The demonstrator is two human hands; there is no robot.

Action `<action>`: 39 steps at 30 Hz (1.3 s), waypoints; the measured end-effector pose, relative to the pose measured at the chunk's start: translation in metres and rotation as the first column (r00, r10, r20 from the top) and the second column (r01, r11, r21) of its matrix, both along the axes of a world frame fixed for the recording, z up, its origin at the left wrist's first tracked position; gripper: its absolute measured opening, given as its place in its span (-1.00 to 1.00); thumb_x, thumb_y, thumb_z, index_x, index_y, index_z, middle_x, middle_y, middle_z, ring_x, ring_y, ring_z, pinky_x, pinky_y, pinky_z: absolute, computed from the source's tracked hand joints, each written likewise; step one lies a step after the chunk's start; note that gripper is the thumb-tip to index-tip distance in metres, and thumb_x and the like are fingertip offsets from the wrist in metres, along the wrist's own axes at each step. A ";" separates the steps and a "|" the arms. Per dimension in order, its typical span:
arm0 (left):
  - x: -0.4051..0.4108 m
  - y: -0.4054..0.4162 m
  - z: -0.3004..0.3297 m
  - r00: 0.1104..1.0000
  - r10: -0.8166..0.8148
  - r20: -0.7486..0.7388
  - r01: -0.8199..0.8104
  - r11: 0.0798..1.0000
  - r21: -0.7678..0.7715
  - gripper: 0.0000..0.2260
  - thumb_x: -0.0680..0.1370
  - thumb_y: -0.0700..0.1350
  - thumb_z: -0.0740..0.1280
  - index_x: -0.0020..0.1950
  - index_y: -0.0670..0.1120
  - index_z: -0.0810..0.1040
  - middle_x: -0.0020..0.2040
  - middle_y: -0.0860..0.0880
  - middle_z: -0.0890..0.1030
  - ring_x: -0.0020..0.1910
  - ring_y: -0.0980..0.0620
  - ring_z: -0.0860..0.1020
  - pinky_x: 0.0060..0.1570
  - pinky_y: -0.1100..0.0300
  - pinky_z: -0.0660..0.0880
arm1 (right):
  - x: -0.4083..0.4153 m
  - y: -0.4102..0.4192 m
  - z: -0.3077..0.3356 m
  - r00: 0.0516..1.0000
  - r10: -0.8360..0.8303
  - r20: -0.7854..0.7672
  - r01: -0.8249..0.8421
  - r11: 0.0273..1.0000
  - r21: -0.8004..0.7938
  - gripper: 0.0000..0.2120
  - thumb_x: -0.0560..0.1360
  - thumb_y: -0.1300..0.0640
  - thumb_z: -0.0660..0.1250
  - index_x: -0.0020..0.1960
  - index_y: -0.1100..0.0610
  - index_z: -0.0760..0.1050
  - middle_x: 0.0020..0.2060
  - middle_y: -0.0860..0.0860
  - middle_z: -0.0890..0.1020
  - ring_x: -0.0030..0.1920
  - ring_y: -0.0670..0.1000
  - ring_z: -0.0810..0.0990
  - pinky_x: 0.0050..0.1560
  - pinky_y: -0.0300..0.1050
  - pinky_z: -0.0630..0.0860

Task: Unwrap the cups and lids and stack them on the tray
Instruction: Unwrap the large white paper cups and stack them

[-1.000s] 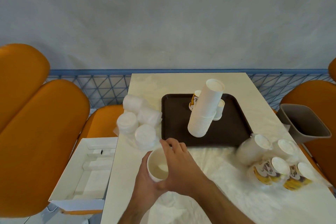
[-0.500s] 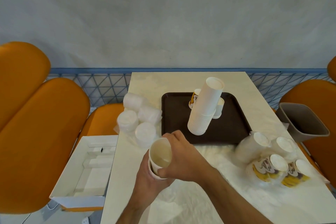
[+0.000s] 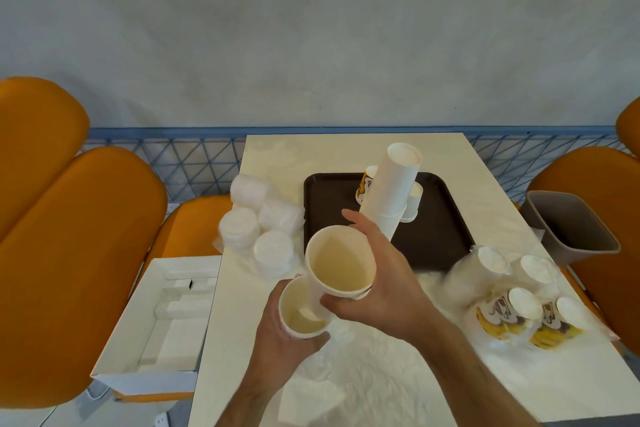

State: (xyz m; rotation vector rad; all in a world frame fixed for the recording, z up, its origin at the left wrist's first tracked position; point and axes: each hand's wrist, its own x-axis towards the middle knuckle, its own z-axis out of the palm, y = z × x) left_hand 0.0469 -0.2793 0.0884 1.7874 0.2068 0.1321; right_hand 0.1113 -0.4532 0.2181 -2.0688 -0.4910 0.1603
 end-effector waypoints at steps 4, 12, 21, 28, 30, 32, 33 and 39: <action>0.000 0.000 -0.002 1.000 -0.004 -0.002 0.004 1.000 -0.011 -0.18 0.19 -0.24 0.69 0.18 0.40 0.40 0.15 0.25 0.58 0.17 0.18 0.55 0.01 0.35 0.53 | -0.003 0.002 -0.021 0.996 -0.077 -0.044 0.082 0.985 0.150 0.19 0.17 0.03 0.71 0.53 -0.28 0.01 0.18 -0.36 0.50 0.26 -0.17 0.53 0.21 -0.22 0.54; 0.000 -0.001 -0.002 1.000 0.008 -0.011 -0.009 0.999 -0.054 -0.20 0.20 -0.17 0.70 0.30 0.22 0.40 0.17 0.28 0.58 0.19 0.22 0.54 0.00 0.40 0.51 | -0.011 0.023 -0.070 0.984 -0.099 -0.146 0.121 0.980 0.155 -0.26 0.20 0.04 0.65 0.31 -0.13 0.44 0.13 -0.21 0.64 0.17 -0.12 0.61 0.14 -0.07 0.63; 0.000 0.001 -0.003 1.000 -0.019 0.010 0.019 1.000 -0.020 -0.16 0.19 -0.22 0.68 0.33 0.24 0.39 0.26 0.22 0.54 0.28 0.17 0.49 0.18 0.28 0.44 | 0.005 0.010 -0.049 0.977 -0.154 -0.144 0.192 0.932 0.306 -0.25 0.57 -0.09 0.38 0.60 -0.23 0.03 0.35 -0.52 0.35 0.37 -0.33 0.40 0.31 -0.29 0.43; 0.002 0.001 -0.009 1.000 -0.006 0.006 0.006 0.999 0.031 -0.11 0.16 -0.14 0.70 0.32 0.34 0.35 0.27 0.28 0.48 0.29 0.24 0.43 0.12 0.43 0.40 | 0.018 -0.032 -0.009 0.933 -0.355 -0.053 0.350 0.867 0.353 -0.43 0.61 -0.04 0.29 0.51 -0.41 0.18 0.24 -0.66 0.32 0.28 -0.46 0.40 0.08 -0.44 0.48; 0.002 0.001 -0.008 1.000 -0.001 0.010 0.001 0.999 0.039 -0.11 0.16 -0.14 0.70 0.30 0.38 0.34 0.26 0.29 0.48 0.28 0.26 0.43 0.12 0.38 0.40 | 0.020 -0.043 -0.001 0.914 -0.404 -0.032 0.388 0.849 0.358 -0.55 0.64 -0.02 0.26 0.46 -0.38 0.32 0.26 -0.56 0.38 0.31 -0.29 0.45 0.00 -0.21 0.63; 0.001 0.001 -0.007 1.000 0.002 0.012 -0.003 0.999 0.044 -0.11 0.16 -0.15 0.70 0.26 0.42 0.33 0.25 0.32 0.48 0.27 0.28 0.42 0.12 0.40 0.40 | 0.021 -0.054 0.007 0.894 -0.449 -0.007 0.426 0.843 0.327 -0.61 0.64 -0.03 0.25 0.42 -0.34 0.41 0.25 -0.45 0.43 0.27 -0.15 0.49 -0.21 -0.07 0.69; 0.001 0.000 -0.006 1.000 0.001 0.008 -0.002 0.999 0.047 -0.11 0.16 -0.14 0.70 0.25 0.44 0.32 0.25 0.34 0.47 0.26 0.30 0.42 0.11 0.41 0.40 | 0.021 -0.060 0.011 0.883 -0.469 0.010 0.445 0.844 0.299 -0.61 0.63 -0.03 0.29 0.41 -0.33 0.43 0.28 -0.36 0.44 0.26 -0.09 0.51 -0.26 -0.07 0.68; 0.001 0.000 -0.008 1.000 0.010 0.000 -0.009 0.998 0.056 -0.10 0.14 -0.10 0.71 0.29 0.40 0.32 0.25 0.34 0.46 0.26 0.29 0.41 0.14 0.33 0.41 | 0.031 -0.078 0.029 0.842 -0.529 0.106 0.534 0.845 -0.029 -0.32 0.32 -0.08 0.50 0.41 -0.31 0.39 0.28 -0.23 0.42 0.09 0.07 0.62 -0.06 0.09 0.67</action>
